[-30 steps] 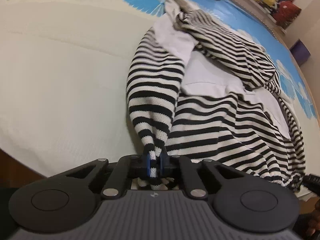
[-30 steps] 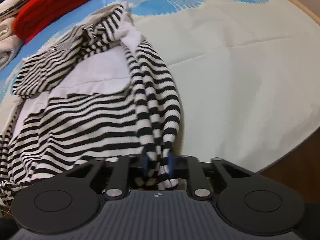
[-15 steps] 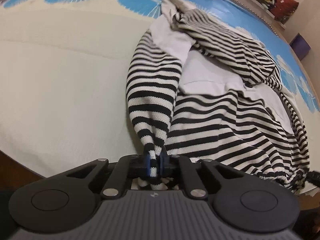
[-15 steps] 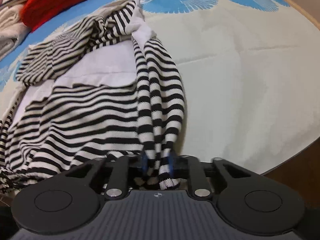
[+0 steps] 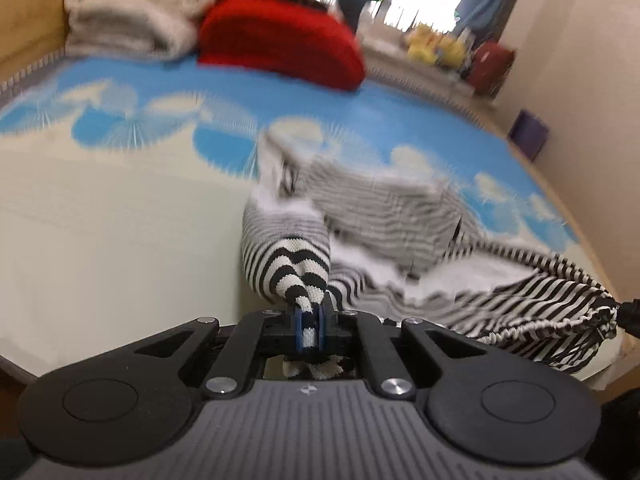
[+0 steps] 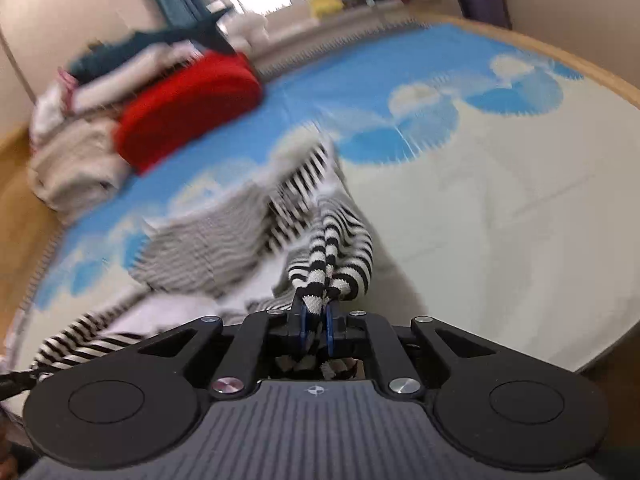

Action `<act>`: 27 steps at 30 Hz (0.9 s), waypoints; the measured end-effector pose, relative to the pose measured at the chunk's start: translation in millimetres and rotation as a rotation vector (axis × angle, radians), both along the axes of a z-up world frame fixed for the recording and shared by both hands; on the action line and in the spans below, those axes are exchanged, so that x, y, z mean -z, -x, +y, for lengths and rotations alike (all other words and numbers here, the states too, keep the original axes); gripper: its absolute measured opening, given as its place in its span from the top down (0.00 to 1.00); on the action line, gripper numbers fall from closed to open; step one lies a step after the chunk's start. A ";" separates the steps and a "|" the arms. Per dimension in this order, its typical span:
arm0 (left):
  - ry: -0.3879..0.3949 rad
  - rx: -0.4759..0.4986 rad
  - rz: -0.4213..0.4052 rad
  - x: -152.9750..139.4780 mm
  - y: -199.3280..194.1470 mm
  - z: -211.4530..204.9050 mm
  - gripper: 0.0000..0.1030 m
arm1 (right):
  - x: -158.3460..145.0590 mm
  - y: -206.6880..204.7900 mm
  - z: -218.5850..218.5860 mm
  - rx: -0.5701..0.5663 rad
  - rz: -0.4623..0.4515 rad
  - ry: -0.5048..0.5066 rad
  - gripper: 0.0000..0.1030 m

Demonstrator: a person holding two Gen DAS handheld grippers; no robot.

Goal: Fold small clothes

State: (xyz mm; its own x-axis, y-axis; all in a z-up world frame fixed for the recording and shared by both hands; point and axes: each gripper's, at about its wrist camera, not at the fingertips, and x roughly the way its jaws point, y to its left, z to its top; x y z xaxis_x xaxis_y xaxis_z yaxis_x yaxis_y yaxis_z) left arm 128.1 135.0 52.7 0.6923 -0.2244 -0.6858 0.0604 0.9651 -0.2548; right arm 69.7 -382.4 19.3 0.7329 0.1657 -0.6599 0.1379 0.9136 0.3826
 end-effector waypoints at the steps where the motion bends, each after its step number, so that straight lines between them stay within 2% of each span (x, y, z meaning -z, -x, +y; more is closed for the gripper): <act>1: 0.018 0.007 -0.029 -11.8 12.8 3.9 0.93 | -14.1 10.1 -2.4 -0.014 -0.031 -0.020 0.92; 4: 0.080 0.027 -0.068 -35.5 48.8 14.8 0.93 | -52.2 46.9 -7.4 -0.045 -0.127 -0.054 0.92; 6: 0.102 0.027 -0.066 -40.5 62.2 19.7 0.93 | -70.3 70.3 -11.4 -0.053 -0.178 -0.086 0.92; 8: 0.118 0.027 -0.046 -38.3 64.4 22.5 0.93 | -79.8 86.2 -11.7 -0.062 -0.212 -0.090 0.92; 11: 0.091 0.027 -0.009 -30.0 44.6 23.0 0.93 | -75.4 77.3 -6.1 -0.072 -0.196 -0.071 0.92; 13: 0.096 0.023 0.026 -20.5 24.6 28.2 0.93 | -65.0 56.3 -2.4 -0.069 -0.164 -0.041 0.92; 16: 0.094 0.032 0.090 2.0 -30.0 27.8 0.93 | -49.7 17.6 2.2 -0.074 -0.129 -0.007 0.92; 22: 0.031 0.050 0.211 54.8 -137.5 17.5 0.92 | -0.9 -95.5 -11.3 -0.077 0.028 0.010 0.92; 26: 0.091 0.029 0.249 86.0 -174.9 20.5 0.86 | 34.2 -150.7 -9.8 -0.060 0.136 0.053 0.91; 27: 0.139 -0.003 0.278 91.1 -181.8 27.3 0.86 | 43.8 -161.3 -11.4 -0.064 0.157 0.040 0.90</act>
